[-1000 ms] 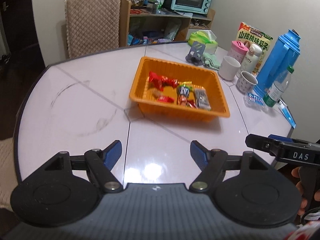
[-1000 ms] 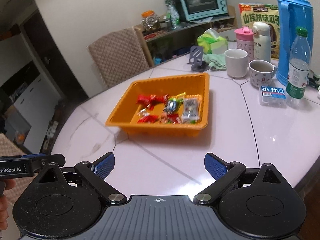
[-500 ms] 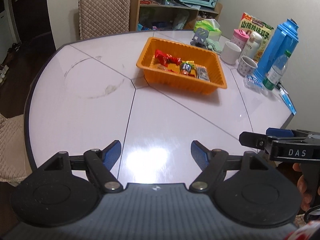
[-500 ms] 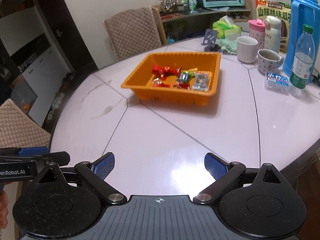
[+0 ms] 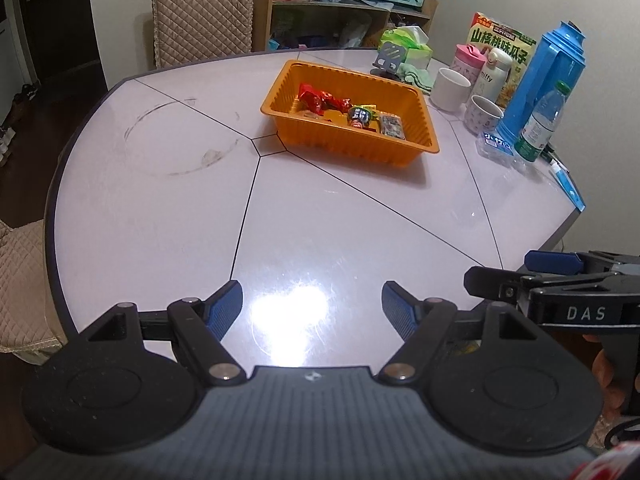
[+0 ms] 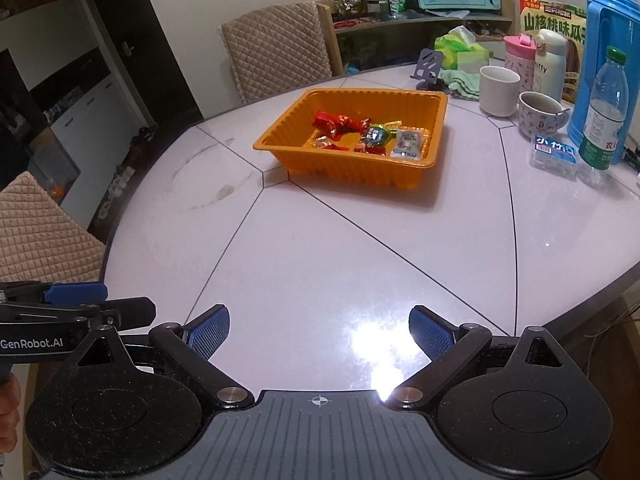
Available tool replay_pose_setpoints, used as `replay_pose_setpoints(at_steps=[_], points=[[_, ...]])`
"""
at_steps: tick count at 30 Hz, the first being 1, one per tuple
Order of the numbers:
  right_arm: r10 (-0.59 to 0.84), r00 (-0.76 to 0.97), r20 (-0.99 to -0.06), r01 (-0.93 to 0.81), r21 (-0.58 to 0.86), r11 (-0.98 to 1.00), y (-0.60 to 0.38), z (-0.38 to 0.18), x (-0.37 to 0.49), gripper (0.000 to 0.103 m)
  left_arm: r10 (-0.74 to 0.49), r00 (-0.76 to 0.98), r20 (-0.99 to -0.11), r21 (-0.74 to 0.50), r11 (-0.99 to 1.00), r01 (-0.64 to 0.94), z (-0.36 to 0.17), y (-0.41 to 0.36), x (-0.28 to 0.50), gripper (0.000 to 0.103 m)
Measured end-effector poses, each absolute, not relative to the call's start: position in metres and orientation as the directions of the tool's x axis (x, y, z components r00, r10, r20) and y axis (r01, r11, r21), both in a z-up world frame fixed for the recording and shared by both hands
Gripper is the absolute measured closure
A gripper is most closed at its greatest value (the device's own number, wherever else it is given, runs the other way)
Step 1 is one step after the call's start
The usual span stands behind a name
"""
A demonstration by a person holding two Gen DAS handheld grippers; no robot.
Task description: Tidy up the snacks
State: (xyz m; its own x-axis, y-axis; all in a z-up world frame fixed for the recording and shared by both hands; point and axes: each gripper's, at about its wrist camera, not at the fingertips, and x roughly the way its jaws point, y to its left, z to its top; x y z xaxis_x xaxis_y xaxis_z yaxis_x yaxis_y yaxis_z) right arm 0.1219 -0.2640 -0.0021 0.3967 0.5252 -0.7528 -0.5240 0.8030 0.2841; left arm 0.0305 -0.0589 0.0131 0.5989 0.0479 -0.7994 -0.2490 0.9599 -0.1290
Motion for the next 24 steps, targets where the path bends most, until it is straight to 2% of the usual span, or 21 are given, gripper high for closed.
replay_pose_setpoints(at_steps=[24], points=[[0.529,0.392,-0.753,-0.520,0.293,0.802,-0.2643,-0.0051,0.1220,0.007,0.044,0.596,-0.802,-0.127,0.962,-0.242,0.0127,-0.0613,0.0341,0.028]])
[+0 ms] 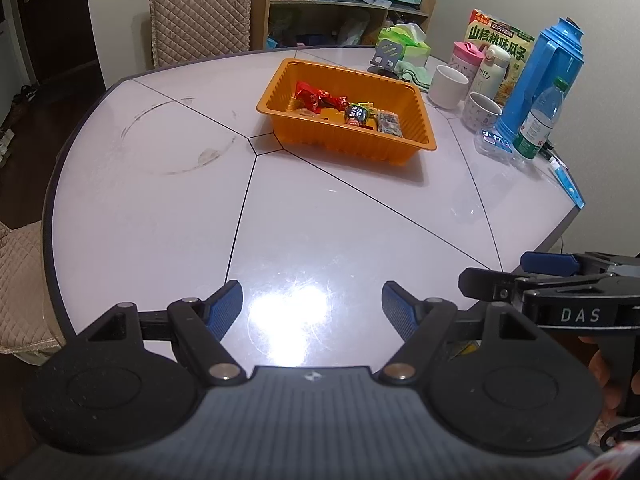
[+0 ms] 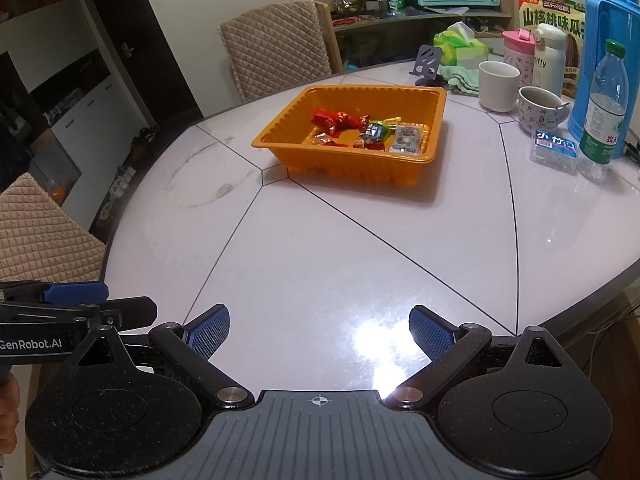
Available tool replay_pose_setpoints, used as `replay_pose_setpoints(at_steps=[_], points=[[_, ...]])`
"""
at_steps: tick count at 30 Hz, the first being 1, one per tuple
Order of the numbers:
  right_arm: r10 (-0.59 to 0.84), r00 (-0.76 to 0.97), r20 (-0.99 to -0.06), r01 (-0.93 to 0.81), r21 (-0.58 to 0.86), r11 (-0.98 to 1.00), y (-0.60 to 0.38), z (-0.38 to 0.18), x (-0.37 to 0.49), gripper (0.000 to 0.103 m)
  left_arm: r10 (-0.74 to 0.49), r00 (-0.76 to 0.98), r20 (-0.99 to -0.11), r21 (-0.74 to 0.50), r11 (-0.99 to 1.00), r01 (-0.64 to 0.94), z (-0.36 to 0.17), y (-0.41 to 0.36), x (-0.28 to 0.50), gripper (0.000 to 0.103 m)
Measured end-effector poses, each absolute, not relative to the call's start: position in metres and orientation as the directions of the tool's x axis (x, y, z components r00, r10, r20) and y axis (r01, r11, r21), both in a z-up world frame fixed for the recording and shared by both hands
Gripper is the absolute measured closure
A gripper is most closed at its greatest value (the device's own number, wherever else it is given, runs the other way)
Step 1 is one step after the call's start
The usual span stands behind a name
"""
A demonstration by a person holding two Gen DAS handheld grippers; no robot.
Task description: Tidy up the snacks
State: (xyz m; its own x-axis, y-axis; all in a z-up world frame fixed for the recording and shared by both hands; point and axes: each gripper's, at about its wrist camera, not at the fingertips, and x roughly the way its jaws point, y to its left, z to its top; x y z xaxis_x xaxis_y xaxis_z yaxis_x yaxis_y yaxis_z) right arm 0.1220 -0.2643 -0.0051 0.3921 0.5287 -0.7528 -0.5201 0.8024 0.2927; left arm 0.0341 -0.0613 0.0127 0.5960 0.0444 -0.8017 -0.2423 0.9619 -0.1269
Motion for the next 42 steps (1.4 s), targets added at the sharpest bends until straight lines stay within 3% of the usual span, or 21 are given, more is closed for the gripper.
replay_pose_setpoints(at_steps=[42], points=[[0.530,0.389,-0.754,-0.516,0.298,0.803,-0.267,-0.006,0.124,0.007,0.042,0.595,-0.803,-0.126,0.963,-0.238,0.014,-0.063,0.046,0.028]])
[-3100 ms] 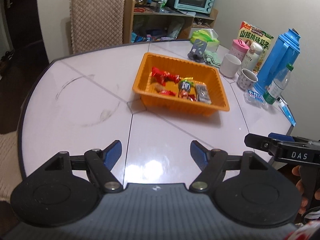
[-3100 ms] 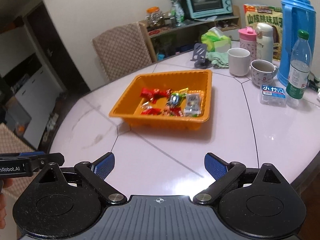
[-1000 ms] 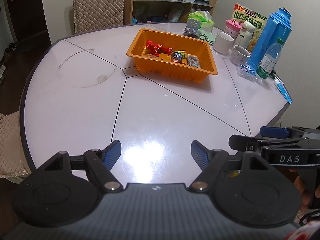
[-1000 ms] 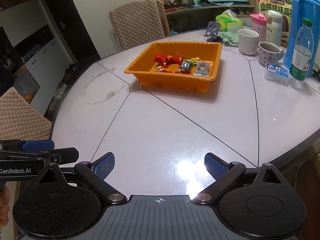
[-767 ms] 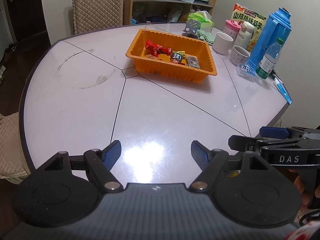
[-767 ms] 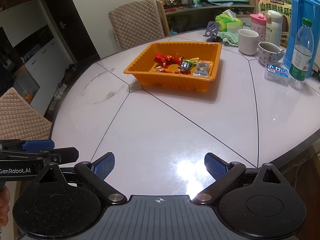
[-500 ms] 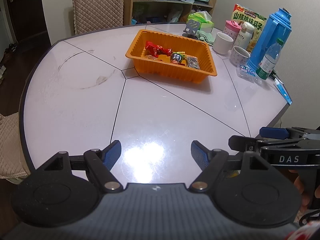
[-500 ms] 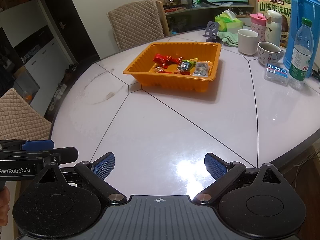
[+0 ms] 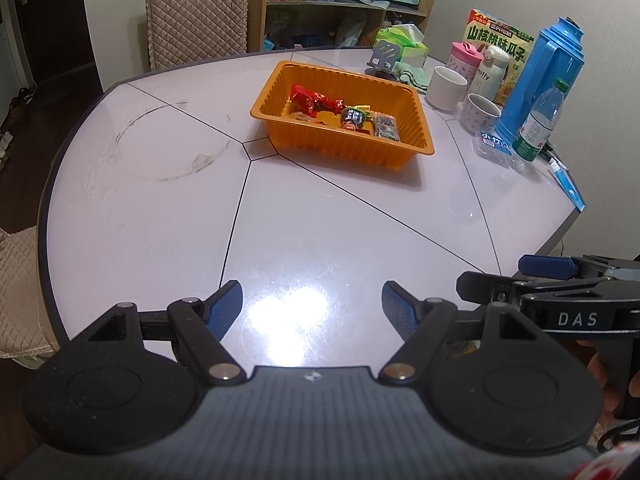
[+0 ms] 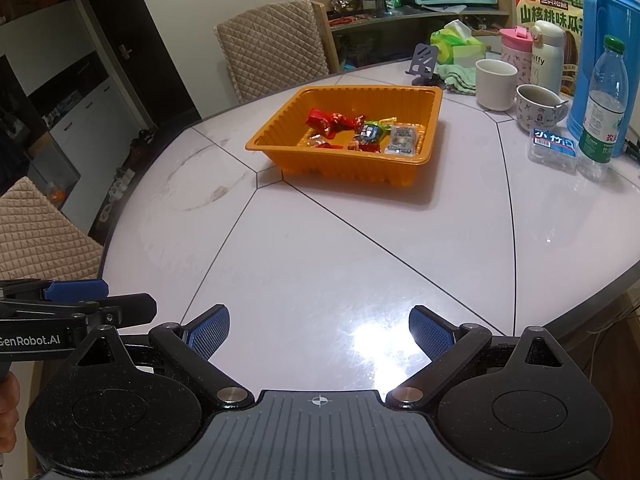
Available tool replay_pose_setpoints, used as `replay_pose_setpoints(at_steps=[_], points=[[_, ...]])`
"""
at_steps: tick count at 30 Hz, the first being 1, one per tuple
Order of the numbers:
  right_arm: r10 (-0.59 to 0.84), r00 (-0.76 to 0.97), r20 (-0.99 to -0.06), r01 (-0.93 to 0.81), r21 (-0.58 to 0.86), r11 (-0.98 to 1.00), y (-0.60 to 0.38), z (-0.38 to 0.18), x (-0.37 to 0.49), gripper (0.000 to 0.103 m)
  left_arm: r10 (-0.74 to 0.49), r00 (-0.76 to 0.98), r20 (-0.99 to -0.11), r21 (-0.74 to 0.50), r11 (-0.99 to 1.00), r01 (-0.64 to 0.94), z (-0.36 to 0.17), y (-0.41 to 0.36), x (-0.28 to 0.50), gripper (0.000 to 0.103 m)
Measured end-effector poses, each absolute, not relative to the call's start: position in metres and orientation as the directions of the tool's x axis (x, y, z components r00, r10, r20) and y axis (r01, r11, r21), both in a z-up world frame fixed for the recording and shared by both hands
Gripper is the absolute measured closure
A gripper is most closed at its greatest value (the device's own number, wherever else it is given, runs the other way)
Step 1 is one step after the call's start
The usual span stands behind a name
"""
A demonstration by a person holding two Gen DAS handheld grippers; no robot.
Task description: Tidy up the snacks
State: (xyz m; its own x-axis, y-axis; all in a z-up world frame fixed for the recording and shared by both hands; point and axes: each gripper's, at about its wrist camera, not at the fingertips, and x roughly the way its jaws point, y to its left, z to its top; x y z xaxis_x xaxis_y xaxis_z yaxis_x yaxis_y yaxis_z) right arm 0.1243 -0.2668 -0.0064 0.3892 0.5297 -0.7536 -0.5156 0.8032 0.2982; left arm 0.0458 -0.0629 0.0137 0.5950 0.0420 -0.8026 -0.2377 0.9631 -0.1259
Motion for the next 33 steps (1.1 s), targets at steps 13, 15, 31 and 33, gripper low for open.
replay_pose_setpoints(at_steps=[13,15,31,33], points=[[0.529,0.390,-0.754,-0.514,0.299,0.804,-0.267,-0.006,0.126,0.007,0.039,0.596,-0.802,-0.128,0.964,-0.235,0.014,-0.063,0.048,0.028],[0.529,0.389,-0.754,-0.513,0.299,0.804,-0.268,-0.006,0.126,0.007,0.037,0.596,-0.802,-0.129,0.964,-0.234,0.015,-0.063,0.049,0.028],[0.528,0.389,-0.755,-0.511,0.300,0.805,-0.267,-0.004,0.128,0.007,0.032,0.597,-0.802,-0.131,0.965,-0.228,0.014,-0.064,0.058,0.028],[0.527,0.389,-0.755,-0.510,0.300,0.806,-0.267,-0.004,0.128,0.007,0.032,0.596,-0.802,-0.131,0.965,-0.228,0.014,-0.064,0.058,0.028]])
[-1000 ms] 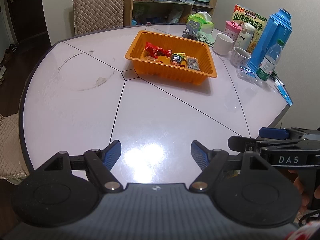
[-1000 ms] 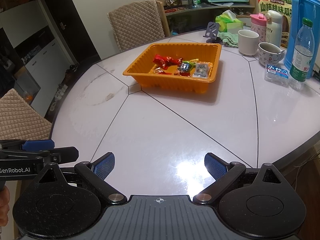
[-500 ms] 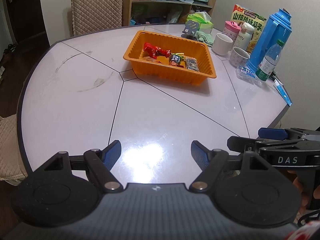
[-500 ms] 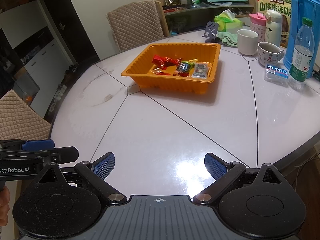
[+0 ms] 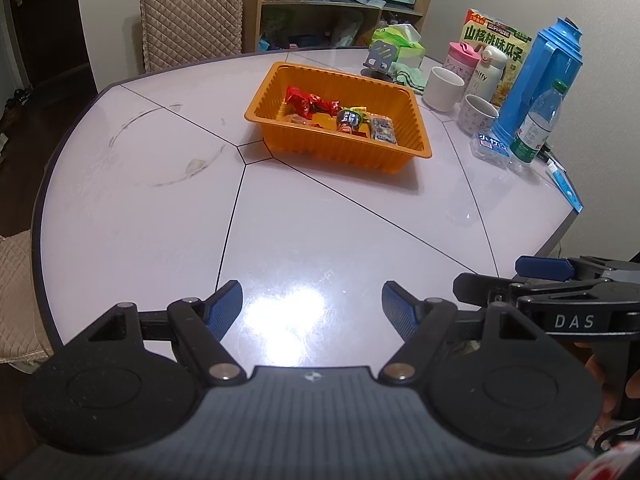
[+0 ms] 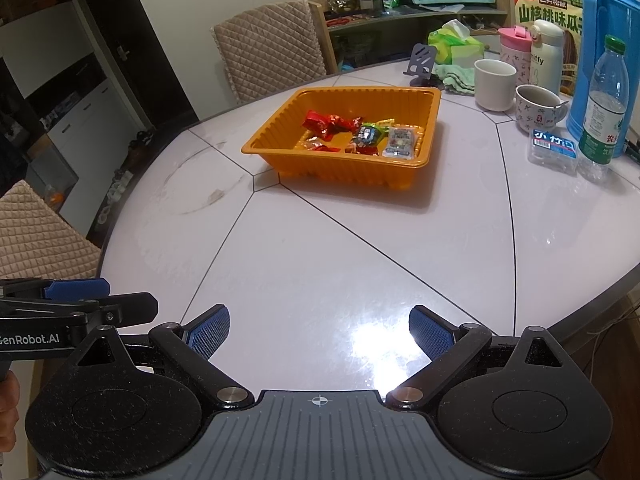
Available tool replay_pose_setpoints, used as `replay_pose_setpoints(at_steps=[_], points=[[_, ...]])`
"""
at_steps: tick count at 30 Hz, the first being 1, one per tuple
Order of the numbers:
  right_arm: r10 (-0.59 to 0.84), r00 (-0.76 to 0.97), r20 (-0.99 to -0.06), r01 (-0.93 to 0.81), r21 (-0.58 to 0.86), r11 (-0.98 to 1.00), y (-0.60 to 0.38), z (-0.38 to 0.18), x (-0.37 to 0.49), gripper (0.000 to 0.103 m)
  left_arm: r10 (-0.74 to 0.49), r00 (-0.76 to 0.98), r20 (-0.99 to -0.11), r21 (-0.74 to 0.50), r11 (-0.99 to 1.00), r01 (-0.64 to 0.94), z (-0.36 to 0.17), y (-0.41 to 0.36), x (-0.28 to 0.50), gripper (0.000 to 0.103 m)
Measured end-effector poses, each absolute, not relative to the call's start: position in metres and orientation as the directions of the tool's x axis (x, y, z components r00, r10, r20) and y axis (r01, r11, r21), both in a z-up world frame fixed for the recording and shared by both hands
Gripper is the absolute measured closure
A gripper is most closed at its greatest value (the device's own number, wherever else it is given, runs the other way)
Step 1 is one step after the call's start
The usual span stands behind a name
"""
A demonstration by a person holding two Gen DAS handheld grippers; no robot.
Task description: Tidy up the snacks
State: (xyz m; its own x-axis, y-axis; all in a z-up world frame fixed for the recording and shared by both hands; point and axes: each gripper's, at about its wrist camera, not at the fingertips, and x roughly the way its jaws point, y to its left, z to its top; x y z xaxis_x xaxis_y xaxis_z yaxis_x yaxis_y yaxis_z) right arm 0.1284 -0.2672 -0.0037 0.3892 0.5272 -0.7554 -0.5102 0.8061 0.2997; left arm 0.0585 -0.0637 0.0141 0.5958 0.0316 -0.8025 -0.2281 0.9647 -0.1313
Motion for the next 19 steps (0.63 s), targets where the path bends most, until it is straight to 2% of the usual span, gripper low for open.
replay_pose_setpoints(at_steps=[19], points=[[0.516,0.403,-0.756,-0.494,0.295,0.818,-0.2676,-0.0020,0.1314,0.007,0.012,0.601,-0.799,-0.144,0.967,-0.211,0.0106,-0.0581,0.0591,0.026]])
